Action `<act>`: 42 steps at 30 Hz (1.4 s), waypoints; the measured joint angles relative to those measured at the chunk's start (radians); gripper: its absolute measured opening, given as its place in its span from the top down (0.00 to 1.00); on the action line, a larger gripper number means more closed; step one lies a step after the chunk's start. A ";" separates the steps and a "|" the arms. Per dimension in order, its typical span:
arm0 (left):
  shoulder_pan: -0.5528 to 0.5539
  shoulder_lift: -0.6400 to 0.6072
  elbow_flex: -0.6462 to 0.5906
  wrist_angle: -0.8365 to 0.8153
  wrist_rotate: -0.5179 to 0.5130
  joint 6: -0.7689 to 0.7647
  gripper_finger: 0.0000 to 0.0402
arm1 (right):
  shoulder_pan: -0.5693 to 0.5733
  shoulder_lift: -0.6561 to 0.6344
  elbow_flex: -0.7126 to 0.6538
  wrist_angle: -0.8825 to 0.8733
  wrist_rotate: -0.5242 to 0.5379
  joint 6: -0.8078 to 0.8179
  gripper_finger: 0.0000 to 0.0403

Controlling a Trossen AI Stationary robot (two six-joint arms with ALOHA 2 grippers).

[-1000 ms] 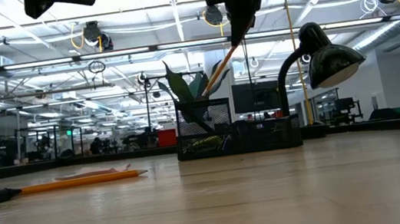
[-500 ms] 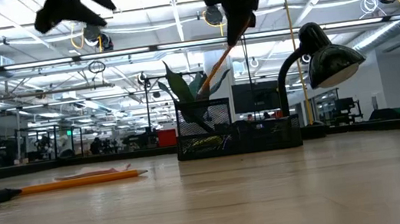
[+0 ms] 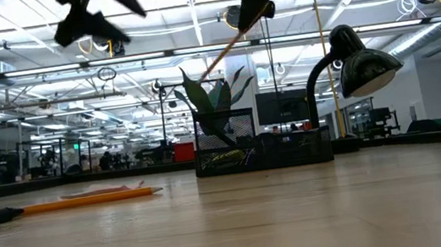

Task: Pick and place office supplies into organizer
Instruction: Put the orange pencil into the black desk organizer

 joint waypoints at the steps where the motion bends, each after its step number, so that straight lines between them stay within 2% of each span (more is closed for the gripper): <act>1: -0.010 -0.018 0.000 0.016 -0.057 0.002 0.40 | 0.000 -0.011 0.000 0.001 0.000 0.000 0.96; 5: -0.076 -0.095 -0.008 0.056 -0.255 0.011 0.40 | -0.002 -0.055 0.000 0.051 0.001 0.033 0.96; 7: -0.120 -0.143 -0.052 0.166 -0.338 0.057 0.40 | -0.002 -0.075 0.000 0.092 0.002 0.045 0.96; 10: -0.159 -0.226 -0.152 0.459 -0.402 0.155 0.40 | -0.001 -0.100 0.000 0.155 0.001 0.072 0.96; 15: -0.217 -0.308 -0.296 1.028 -0.415 0.375 0.40 | 0.008 -0.136 0.001 0.275 -0.025 0.074 0.96; 18: -0.223 -0.329 -0.336 1.178 -0.416 0.419 0.40 | 0.019 -0.145 0.001 0.350 -0.053 0.085 0.96; 24: -0.221 -0.348 -0.343 1.217 -0.417 0.376 0.40 | 0.038 -0.156 0.001 0.491 -0.050 0.104 0.96; 31: -0.221 -0.345 -0.343 1.255 -0.437 0.443 0.40 | 0.049 -0.166 0.001 0.626 -0.051 0.139 0.96; 36: -0.175 -0.332 -0.343 1.253 -0.441 0.403 0.40 | 0.077 -0.162 0.001 0.703 -0.050 0.147 0.96; 40: -0.136 -0.325 -0.342 1.259 -0.345 0.374 0.40 | 0.080 -0.147 0.001 0.693 -0.045 0.174 0.96; 42: -0.120 -0.314 -0.341 1.262 -0.329 0.338 0.40 | 0.079 -0.136 -0.010 0.722 -0.039 0.175 0.96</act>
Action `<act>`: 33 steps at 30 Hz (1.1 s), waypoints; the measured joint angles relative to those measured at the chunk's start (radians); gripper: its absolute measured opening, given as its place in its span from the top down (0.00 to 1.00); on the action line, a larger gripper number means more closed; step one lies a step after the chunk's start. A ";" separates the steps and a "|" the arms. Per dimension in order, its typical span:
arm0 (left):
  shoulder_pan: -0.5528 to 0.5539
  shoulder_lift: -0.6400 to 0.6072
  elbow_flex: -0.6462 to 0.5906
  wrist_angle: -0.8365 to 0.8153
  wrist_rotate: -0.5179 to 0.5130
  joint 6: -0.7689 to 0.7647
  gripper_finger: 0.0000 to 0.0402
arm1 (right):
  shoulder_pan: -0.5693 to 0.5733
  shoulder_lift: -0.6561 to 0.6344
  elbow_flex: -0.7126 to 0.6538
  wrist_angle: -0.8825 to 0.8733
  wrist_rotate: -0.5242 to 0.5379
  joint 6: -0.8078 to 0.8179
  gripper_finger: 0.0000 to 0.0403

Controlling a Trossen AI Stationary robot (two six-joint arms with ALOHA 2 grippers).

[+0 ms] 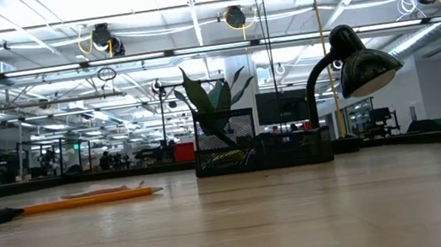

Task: Pick and place office supplies into organizer
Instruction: Put the orange pencil into the black desk organizer

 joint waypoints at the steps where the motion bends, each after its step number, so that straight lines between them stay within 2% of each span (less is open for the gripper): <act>1: 0.007 0.005 0.000 0.000 0.004 -0.018 0.40 | 0.000 0.002 -0.006 0.017 -0.001 0.004 0.96; 5: 0.025 0.028 0.000 0.018 0.038 -0.020 0.40 | 0.002 0.003 -0.039 0.059 -0.006 0.030 0.96; 12: 0.031 0.050 0.000 0.038 0.020 -0.015 0.40 | 0.010 0.005 -0.078 0.135 -0.010 0.056 0.96; 21: 0.072 0.049 0.000 0.041 0.043 -0.013 0.40 | 0.019 0.006 -0.085 0.133 0.011 0.082 0.96; 33: 0.146 0.054 0.000 0.042 0.123 -0.049 0.40 | 0.026 0.018 -0.084 0.134 0.012 0.100 0.96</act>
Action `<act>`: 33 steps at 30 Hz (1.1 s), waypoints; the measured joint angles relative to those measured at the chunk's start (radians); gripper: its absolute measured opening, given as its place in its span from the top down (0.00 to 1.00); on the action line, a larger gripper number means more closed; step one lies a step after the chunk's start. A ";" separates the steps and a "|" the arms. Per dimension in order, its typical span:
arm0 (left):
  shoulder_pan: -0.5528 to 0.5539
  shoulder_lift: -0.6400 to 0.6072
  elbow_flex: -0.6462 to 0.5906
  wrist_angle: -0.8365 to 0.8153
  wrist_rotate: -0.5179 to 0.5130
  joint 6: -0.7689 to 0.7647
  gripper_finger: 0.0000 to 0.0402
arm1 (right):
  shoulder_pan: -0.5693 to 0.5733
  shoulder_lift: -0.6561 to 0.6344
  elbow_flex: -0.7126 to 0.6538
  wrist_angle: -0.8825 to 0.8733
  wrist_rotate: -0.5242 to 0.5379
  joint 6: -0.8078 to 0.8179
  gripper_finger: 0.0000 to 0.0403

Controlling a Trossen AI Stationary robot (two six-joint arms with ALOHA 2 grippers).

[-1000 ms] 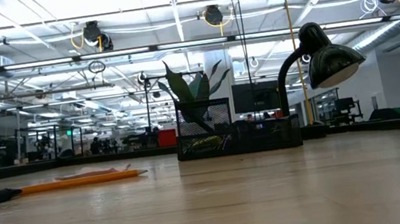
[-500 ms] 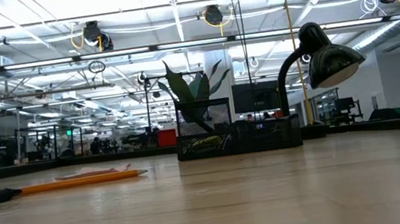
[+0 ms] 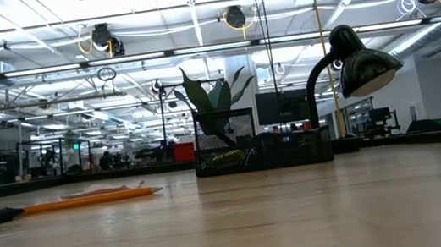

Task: Pick and place office supplies into organizer
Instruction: Put the orange pencil into the black desk organizer

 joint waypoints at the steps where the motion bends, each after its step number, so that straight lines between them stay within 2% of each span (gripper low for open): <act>1: 0.005 0.005 0.000 0.001 0.001 -0.003 0.40 | 0.000 0.003 0.000 0.005 0.000 0.000 0.96; 12: 0.015 0.060 0.000 0.014 0.021 -0.067 0.42 | 0.000 0.007 0.000 0.011 -0.001 0.008 0.96; 22: 0.016 0.056 0.000 0.081 0.020 0.000 0.74 | 0.000 0.006 0.000 0.019 -0.007 0.019 0.96; 28: 0.024 0.056 0.000 0.075 0.027 0.007 0.84 | -0.001 0.019 0.000 0.018 -0.055 0.059 0.96; 33: 0.036 0.056 0.000 0.071 0.053 0.004 0.96 | 0.011 0.033 0.000 0.031 -0.049 0.057 0.96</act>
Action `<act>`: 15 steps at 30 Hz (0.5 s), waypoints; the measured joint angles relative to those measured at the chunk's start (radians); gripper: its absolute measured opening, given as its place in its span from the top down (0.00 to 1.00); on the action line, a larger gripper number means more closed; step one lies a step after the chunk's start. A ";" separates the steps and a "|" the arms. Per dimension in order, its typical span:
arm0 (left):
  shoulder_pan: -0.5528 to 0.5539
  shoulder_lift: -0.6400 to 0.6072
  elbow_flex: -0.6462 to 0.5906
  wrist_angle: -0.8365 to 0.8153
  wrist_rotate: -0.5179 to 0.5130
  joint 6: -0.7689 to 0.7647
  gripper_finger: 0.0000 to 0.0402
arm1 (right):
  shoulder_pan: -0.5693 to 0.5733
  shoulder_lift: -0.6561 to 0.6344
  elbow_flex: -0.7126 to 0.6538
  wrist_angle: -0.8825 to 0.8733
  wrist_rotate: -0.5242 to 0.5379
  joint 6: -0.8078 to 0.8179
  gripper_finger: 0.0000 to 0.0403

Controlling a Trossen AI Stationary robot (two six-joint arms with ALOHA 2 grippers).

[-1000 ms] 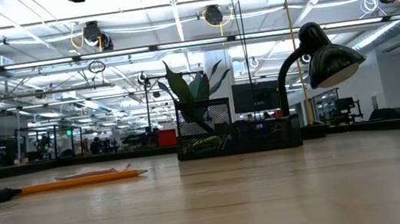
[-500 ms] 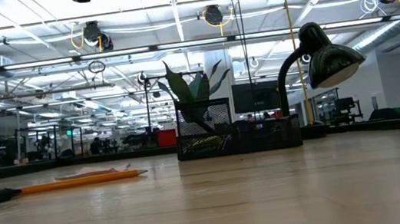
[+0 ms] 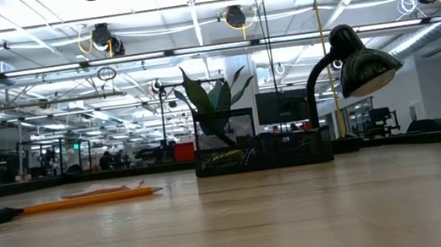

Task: Pick and place office supplies into organizer
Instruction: Put the orange pencil into the black desk organizer

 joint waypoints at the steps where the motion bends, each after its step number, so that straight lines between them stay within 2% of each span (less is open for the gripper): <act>1: 0.001 0.000 0.000 0.000 0.009 -0.005 0.97 | 0.001 0.000 0.000 0.000 0.004 -0.005 0.96; 5: 0.001 0.000 0.000 -0.002 0.013 -0.006 0.96 | 0.003 -0.001 0.000 0.002 0.046 -0.050 0.96; 10: 0.002 0.000 0.000 -0.003 0.012 -0.002 0.98 | -0.002 -0.001 0.000 0.001 0.048 -0.071 0.95; 15: 0.001 0.000 0.000 -0.005 0.012 0.023 0.97 | -0.002 -0.001 0.000 -0.010 0.052 -0.102 0.91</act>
